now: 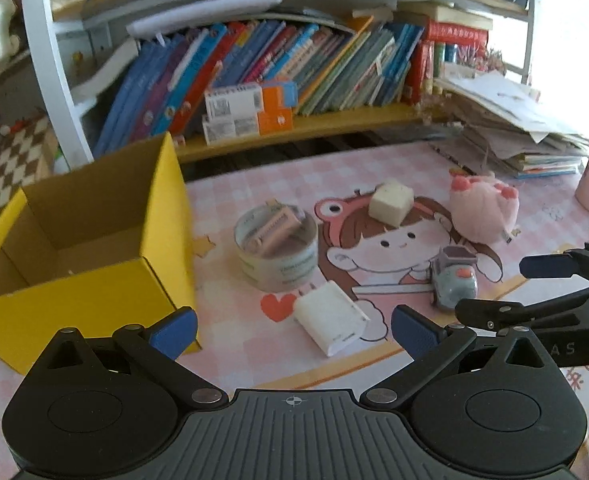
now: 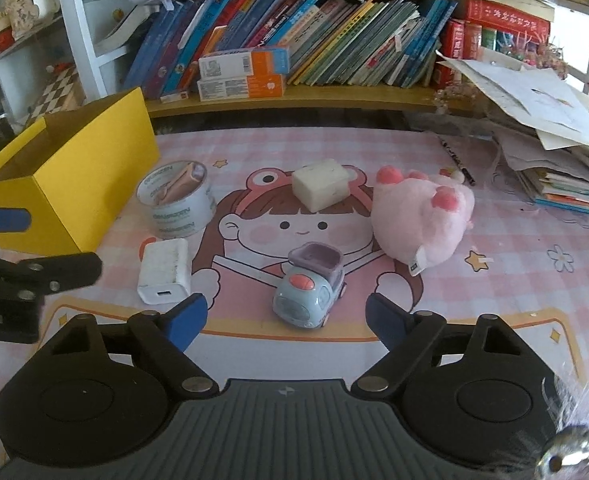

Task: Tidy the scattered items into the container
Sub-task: 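Move the left tool to the white charger while the right tool approaches the grey-blue toy car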

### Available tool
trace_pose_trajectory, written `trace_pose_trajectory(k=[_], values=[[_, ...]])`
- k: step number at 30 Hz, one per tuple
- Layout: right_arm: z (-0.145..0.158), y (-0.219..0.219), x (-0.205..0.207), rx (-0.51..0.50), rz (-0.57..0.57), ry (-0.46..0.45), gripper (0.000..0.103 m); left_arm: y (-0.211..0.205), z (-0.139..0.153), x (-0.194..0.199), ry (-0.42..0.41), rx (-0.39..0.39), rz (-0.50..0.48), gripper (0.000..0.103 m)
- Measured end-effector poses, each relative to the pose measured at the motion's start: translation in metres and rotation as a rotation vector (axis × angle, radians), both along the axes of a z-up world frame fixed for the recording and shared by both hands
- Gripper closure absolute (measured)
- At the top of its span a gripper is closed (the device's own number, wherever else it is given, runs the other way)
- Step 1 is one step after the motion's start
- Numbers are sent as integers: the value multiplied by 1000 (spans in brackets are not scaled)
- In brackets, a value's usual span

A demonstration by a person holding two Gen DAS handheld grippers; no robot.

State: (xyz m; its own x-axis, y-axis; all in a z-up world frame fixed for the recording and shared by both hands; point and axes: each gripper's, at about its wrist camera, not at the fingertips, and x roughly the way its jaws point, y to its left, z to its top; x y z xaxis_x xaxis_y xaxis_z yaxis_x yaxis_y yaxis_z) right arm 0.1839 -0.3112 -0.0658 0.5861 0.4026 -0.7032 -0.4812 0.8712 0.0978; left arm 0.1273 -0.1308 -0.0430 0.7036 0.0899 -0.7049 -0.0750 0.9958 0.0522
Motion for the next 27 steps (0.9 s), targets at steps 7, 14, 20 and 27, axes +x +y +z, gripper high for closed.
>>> trace_pose_trajectory(k=[7, 14, 20, 27], values=[[-11, 7, 14, -24, 22, 11, 21, -3, -15, 22, 45, -81, -34, 13], [-24, 10, 32, -51, 7, 29, 25, -4, -31, 46, 96, -98, -16, 21], [-33, 15, 41, -63, 26, 45, 33, 0, -44, 61, 135, -136, -1, 22], [-36, 4, 47, -56, 5, 65, 54, -6, -56, 72, 181, -103, -13, 38]])
